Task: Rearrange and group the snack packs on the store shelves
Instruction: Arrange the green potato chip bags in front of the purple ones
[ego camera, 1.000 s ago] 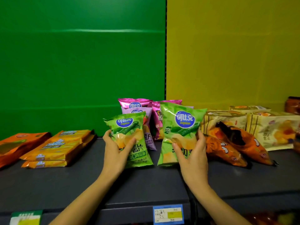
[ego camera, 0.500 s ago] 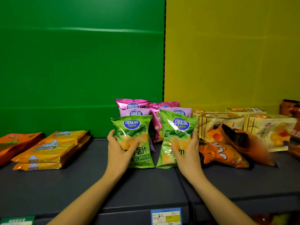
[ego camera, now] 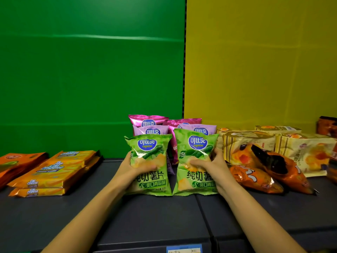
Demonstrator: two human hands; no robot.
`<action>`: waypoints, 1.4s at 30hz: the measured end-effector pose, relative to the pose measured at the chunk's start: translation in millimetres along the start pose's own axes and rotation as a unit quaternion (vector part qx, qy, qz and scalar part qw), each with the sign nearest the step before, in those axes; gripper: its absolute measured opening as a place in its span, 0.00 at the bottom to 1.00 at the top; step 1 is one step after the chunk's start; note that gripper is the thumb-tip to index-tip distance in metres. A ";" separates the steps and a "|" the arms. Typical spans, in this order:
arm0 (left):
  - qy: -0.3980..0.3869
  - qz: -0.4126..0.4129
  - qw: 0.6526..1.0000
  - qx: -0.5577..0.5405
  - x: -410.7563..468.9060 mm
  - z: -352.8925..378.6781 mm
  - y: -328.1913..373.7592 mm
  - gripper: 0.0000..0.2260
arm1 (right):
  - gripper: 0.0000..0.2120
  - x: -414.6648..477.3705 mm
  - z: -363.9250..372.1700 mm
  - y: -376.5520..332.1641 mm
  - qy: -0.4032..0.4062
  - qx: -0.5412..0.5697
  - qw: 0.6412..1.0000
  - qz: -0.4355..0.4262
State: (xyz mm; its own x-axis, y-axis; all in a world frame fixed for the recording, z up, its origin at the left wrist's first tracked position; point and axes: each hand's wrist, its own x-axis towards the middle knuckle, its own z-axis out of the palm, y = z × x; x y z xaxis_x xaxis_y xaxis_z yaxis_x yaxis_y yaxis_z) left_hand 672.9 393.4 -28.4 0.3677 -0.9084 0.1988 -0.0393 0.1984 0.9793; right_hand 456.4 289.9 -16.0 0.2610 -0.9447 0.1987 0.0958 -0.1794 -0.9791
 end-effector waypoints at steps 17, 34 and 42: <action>0.020 0.001 1.000 -0.001 -7.7 -1.9 -5.8 0.25 | 0.31 8.4 0.5 10.4 0.007 0.000 1.000 -0.027; 0.151 0.083 0.975 0.140 -6.8 8.2 -15.5 0.28 | 0.40 2.8 12.5 10.0 -0.003 -0.054 0.998 -0.041; 0.179 0.108 0.959 0.192 -16.5 9.1 -14.2 0.45 | 0.50 -3.1 10.6 10.4 0.009 -0.026 0.997 -0.073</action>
State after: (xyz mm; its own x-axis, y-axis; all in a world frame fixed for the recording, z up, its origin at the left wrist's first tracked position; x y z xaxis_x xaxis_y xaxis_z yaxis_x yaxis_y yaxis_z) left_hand 659.0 402.3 -45.3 0.6046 -0.6631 0.4413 -0.4654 0.1555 0.8713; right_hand 466.8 293.9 -26.3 0.2309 -0.9119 0.3392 0.0816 -0.3293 -0.9407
